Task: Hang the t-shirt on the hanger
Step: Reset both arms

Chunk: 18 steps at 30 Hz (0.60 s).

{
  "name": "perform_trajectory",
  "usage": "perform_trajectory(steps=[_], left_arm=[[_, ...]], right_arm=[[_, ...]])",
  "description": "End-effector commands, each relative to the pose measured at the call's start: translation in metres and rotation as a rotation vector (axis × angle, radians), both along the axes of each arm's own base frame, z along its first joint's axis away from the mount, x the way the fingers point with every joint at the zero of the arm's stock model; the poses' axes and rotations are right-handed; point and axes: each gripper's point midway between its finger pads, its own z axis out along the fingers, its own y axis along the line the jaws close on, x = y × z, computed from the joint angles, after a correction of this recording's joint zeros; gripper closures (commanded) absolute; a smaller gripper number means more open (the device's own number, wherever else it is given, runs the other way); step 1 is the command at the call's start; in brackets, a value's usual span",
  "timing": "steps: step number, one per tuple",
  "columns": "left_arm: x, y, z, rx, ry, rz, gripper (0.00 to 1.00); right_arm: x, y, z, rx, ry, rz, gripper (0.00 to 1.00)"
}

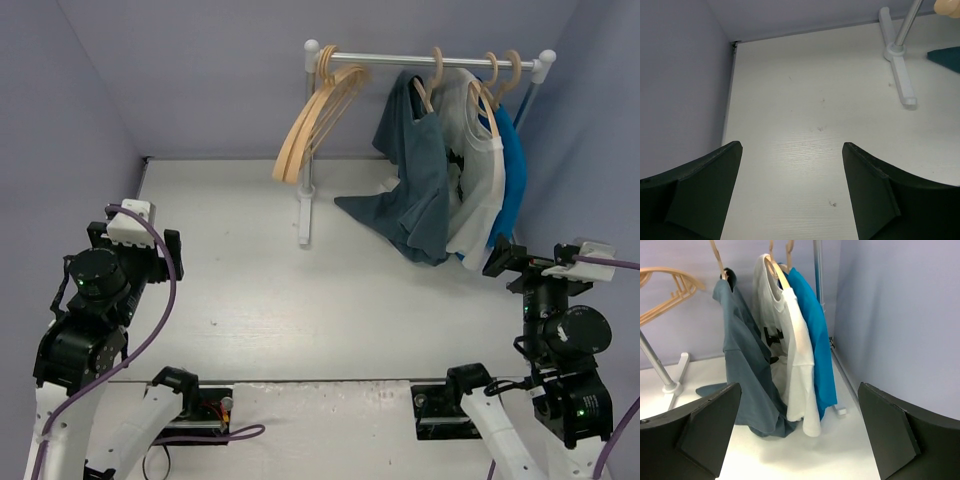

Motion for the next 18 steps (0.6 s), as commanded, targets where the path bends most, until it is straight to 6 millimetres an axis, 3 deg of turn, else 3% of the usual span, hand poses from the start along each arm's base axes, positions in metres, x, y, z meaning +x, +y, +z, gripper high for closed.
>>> perform_trajectory(steps=[1, 7, 12, 18], left_arm=[[0.006, 0.010, 0.018, 0.056, -0.056, 0.038, 0.23], [0.011, 0.005, 0.013, 0.015, -0.036, 0.039, 0.23], [0.016, 0.004, 0.009, 0.011, -0.017, 0.049, 0.23], [0.016, 0.005, 0.007, 0.013, -0.013, 0.050, 0.23]], right_arm=[[0.002, -0.008, 0.002, 0.031, -0.010, -0.057, 0.00], [0.004, -0.001, -0.007, 0.050, 0.006, -0.019, 0.00], [0.007, 0.007, 0.003, 0.050, 0.011, 0.020, 0.00], [0.007, 0.003, 0.003, 0.040, 0.014, -0.004, 0.00]])
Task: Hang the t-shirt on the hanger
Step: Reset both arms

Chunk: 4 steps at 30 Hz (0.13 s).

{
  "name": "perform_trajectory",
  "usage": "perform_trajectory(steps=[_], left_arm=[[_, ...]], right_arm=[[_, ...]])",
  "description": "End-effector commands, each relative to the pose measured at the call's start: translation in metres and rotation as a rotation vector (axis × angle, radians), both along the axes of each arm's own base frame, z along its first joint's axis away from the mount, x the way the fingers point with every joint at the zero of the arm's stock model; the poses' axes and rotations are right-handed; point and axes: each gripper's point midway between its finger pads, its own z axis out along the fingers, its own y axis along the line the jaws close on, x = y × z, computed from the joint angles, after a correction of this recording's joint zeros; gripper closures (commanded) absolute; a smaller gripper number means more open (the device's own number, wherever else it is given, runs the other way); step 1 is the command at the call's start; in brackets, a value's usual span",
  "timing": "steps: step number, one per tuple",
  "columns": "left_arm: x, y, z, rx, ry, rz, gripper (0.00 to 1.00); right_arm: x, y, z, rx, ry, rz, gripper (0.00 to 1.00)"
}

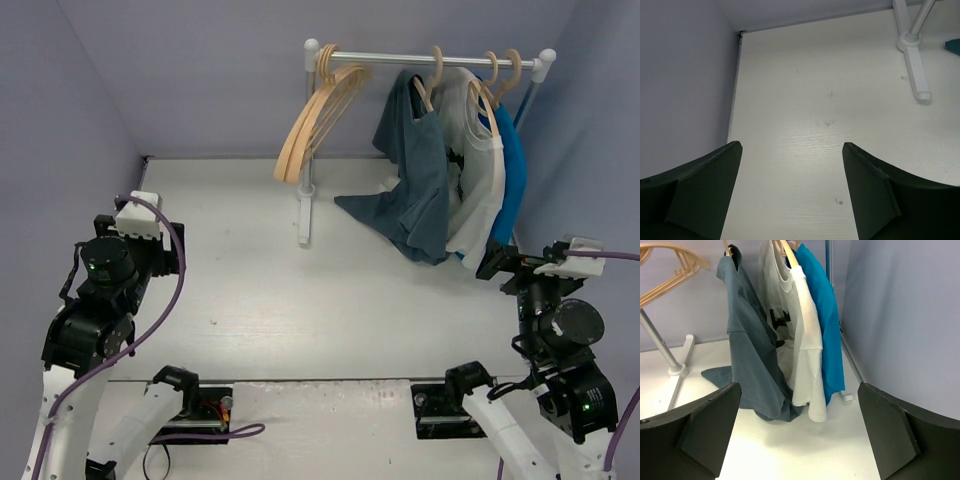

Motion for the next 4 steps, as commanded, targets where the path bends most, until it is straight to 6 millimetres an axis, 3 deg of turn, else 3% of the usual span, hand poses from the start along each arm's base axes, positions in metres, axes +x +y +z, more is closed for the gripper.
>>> perform_trajectory(steps=[1, 4], left_arm=[[0.0051, -0.0001, 0.0152, -0.038, -0.056, 0.023, 0.23], [0.0034, -0.0010, 0.0140, -0.062, -0.060, 0.027, 0.23]], right_arm=[[0.0035, -0.0059, 0.0231, 0.024, -0.059, -0.045, 0.00], [0.0047, -0.0060, 0.0240, -0.004, -0.044, -0.045, 0.00]])
